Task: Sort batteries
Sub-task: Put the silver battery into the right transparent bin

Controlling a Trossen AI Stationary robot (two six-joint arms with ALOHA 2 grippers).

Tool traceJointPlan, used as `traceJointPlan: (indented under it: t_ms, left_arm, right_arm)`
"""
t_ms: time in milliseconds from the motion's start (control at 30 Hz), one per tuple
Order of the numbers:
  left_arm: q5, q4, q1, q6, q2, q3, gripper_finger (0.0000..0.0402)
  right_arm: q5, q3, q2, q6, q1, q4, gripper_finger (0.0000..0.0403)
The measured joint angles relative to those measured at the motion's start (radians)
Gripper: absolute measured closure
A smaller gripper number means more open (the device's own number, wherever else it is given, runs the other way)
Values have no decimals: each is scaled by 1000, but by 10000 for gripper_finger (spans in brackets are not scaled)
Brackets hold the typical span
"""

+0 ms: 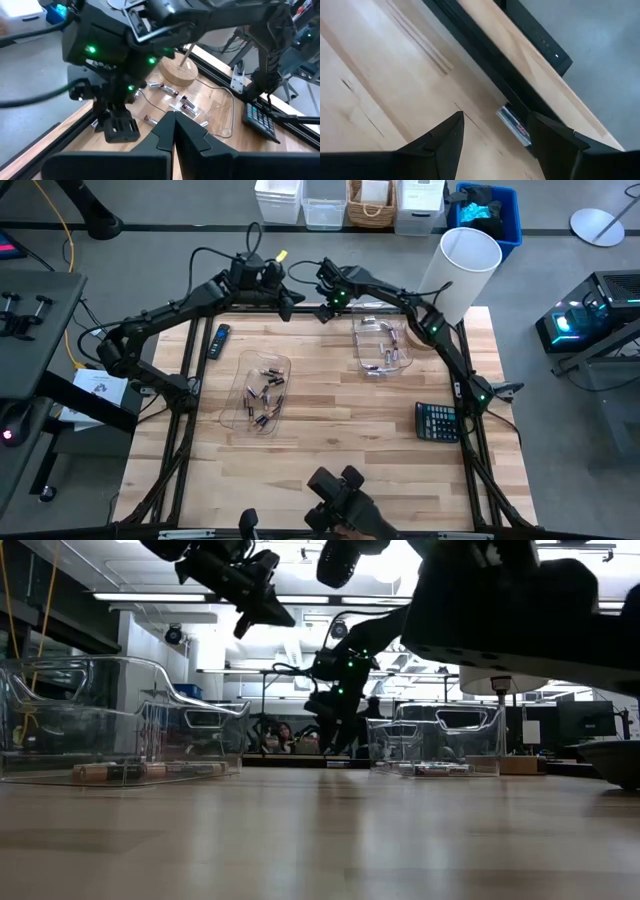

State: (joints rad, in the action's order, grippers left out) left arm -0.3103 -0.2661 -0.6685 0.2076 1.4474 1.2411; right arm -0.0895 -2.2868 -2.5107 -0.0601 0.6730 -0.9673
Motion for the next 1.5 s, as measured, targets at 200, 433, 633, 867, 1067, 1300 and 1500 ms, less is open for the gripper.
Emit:
traceJointPlan:
  t_ms: [200,433,633,867,1067,1300,1500]
  left_arm:
    - [0,-10,-6,0,0,0,401]
    - [-1,-69,-5,-1,0,0,402]
    - [-2,-83,-5,-1,0,0,402]
    - [-2,-81,-5,-1,0,0,401]
    - [-2,-81,-5,-2,0,0,401]
    - [-4,-84,-5,-22,0,0,401]
    - [-5,-110,-5,-51,0,0,401]
  right_arm:
    - [10,0,0,-18,-18,-38,190]
    - [71,6,-3,-15,-45,-43,190]
    - [80,7,-12,-40,-32,-37,190]
    - [28,7,-17,-165,-18,-10,190]
    - [-51,7,-23,-355,12,45,190]
    - [-131,38,-20,-360,22,37,190]
    - [-243,36,-28,-311,9,-44,190]
